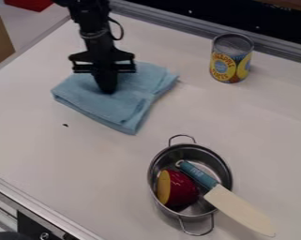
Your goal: Put the blue towel between the can and the cooking pot
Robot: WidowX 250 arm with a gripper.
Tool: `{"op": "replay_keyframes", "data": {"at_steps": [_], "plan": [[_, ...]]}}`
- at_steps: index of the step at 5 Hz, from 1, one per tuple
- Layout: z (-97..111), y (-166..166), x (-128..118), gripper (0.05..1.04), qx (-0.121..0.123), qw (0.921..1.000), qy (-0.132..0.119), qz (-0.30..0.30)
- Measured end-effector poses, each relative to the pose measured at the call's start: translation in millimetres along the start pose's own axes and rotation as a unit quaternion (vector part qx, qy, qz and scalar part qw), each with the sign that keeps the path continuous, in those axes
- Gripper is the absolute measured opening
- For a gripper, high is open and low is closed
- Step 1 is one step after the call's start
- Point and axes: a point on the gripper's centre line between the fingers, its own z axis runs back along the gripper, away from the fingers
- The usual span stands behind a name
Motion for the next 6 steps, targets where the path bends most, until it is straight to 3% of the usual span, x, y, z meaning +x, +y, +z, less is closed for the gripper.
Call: {"op": "replay_keyframes", "data": {"at_steps": [2,6], "plan": [[-1.4,-39.8,-14.5,0.052,-0.003,0.9989,-0.014,0.045],[-3.4,-92.2,-34.3,0.052,-0.011,0.9986,-0.01,0.052]]}}
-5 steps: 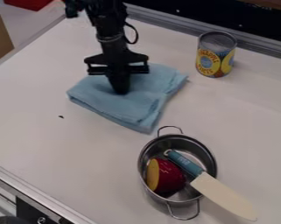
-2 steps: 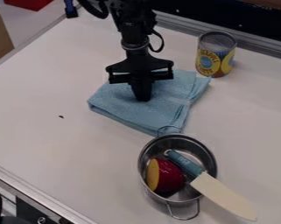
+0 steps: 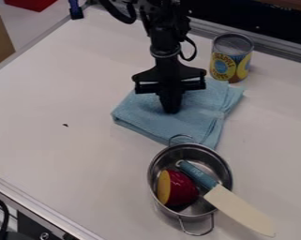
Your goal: Put the blue towel between the can and the cooking pot
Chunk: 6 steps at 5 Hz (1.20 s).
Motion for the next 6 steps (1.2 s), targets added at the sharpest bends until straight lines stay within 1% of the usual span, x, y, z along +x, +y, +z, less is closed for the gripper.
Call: {"op": "replay_keyframes", "data": {"at_steps": [1,2,3,4,5,6], "plan": [[-0.4,-6.9,-5.9,0.052,0.001,1.0,0.007,-0.003],[3.7,-21.9,-6.0,0.052,-0.005,1.0,0.004,-0.003],[6.1,-34.1,-1.8,0.052,-0.011,0.9999,0.006,-0.004],[12.7,-39.1,3.8,0.052,-0.017,0.9998,0.004,-0.004],[13.9,-36.6,2.3,0.064,-0.019,0.9996,0.02,0.0],[15.2,-33.2,-1.1,0.194,-0.011,0.9994,0.032,-0.003]]}}
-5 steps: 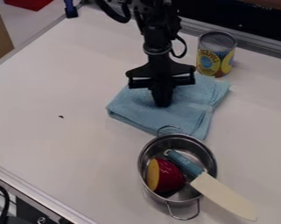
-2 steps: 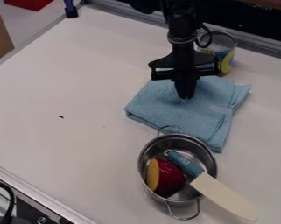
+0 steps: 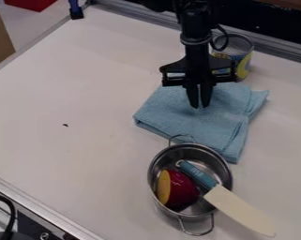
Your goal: Put the blue towel between the can and the cooking pot
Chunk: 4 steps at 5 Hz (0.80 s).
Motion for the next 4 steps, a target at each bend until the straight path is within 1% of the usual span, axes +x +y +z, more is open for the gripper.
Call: {"op": "replay_keyframes", "data": {"at_steps": [1,2,3,4], "plan": [[21.4,3.3,4.3,0.44,-0.013,0.9997,-0.013,0.014],[40.0,16.2,14.7,0.713,-0.014,0.9982,-0.052,0.027],[39.5,44.7,23.3,0.969,0.007,0.9961,-0.077,0.043],[44.7,79.0,40.9,0.999,0.012,0.9937,-0.095,0.058]]}}
